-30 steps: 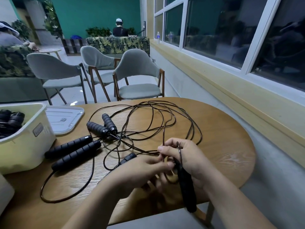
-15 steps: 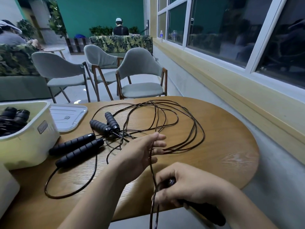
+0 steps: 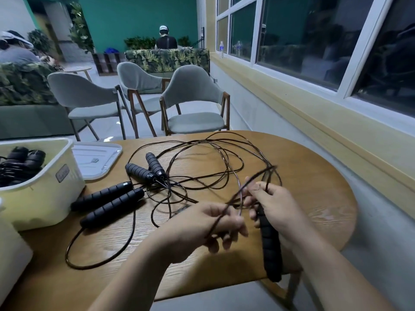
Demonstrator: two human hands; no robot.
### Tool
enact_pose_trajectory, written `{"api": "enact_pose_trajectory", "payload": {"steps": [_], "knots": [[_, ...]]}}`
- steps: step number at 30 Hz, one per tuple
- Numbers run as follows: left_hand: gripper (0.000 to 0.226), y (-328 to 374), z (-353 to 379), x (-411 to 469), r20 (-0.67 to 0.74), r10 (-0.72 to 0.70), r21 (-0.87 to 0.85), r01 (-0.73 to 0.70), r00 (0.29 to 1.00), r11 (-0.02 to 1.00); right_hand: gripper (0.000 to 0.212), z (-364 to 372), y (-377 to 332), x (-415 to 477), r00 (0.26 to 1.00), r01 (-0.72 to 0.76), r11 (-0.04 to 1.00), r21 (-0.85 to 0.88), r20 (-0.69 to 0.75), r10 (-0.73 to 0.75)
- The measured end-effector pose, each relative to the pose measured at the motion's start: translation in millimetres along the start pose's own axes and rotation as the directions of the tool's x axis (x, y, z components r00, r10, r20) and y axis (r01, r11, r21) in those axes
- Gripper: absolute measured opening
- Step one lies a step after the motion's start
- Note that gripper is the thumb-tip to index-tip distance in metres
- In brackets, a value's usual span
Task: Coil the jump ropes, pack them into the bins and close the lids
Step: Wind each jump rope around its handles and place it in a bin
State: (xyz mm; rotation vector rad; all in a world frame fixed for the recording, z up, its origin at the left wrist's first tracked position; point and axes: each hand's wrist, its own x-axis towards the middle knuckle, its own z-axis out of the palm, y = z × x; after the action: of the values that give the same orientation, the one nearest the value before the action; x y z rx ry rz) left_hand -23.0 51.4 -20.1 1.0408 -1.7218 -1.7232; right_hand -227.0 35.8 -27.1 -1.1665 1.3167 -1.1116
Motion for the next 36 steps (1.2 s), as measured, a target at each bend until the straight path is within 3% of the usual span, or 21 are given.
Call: {"api": "enact_pose_trajectory", "payload": {"steps": [3, 7, 13, 17, 21, 26, 28, 31, 33, 36], "knots": [[0.018, -1, 8, -1, 0.179, -0.09, 0.108, 0.071, 0.98, 0.992, 0.045, 4, 2, 0, 0.995, -0.056, 0.998, -0.004, 0.083, 0.056], [0.028, -6, 9, 2, 0.2, -0.121, 0.224, 0.075, 0.972, 0.972, 0.031, 6, 2, -3, 0.994, -0.032, 0.999, 0.001, 0.102, 0.032], [0.018, -11, 2, 6, -0.056, -0.114, -0.069, 0.111, 0.992, 0.991, 0.031, 6, -15, -21, 0.952, 0.019, 1.0, -0.006, 0.307, -0.017], [0.02, -11, -6, 15, -0.28, -0.137, -0.269, 0.059, 0.95, 0.961, 0.023, 8, -23, -34, 0.88, 0.015, 0.999, -0.031, 0.475, 0.001], [0.036, -7, -14, 26, -0.334, -0.109, -0.46, -0.061, 0.936, 0.886, 0.032, 12, -22, -42, 0.775, 0.078, 0.976, -0.204, 0.628, 0.069], [0.032, -4, -18, 25, -0.415, 0.004, -0.463, -0.215, 0.91, 0.86, 0.031, 15, -17, -43, 0.673, 0.067, 0.942, -0.329, 0.712, 0.2], [0.023, -3, -17, 23, -0.41, 0.031, -0.468, -0.239, 0.911, 0.851, 0.03, 14, -16, -42, 0.69, 0.027, 0.947, -0.319, 0.692, 0.213], [0.023, -2, -18, 19, -0.389, 0.072, -0.451, -0.259, 0.918, 0.854, 0.02, 8, -20, -37, 0.827, 0.04, 0.964, -0.263, 0.55, 0.116], [0.022, -2, -18, 15, -0.373, 0.122, -0.382, -0.271, 0.92, 0.884, 0.028, 4, -21, -32, 0.916, 0.083, 0.977, -0.196, 0.402, 0.002], [0.015, -2, -14, 7, -0.315, 0.16, -0.232, -0.239, 0.936, 0.943, 0.041, 4, -16, -24, 0.969, 0.151, 0.987, -0.049, 0.204, -0.138]]}}
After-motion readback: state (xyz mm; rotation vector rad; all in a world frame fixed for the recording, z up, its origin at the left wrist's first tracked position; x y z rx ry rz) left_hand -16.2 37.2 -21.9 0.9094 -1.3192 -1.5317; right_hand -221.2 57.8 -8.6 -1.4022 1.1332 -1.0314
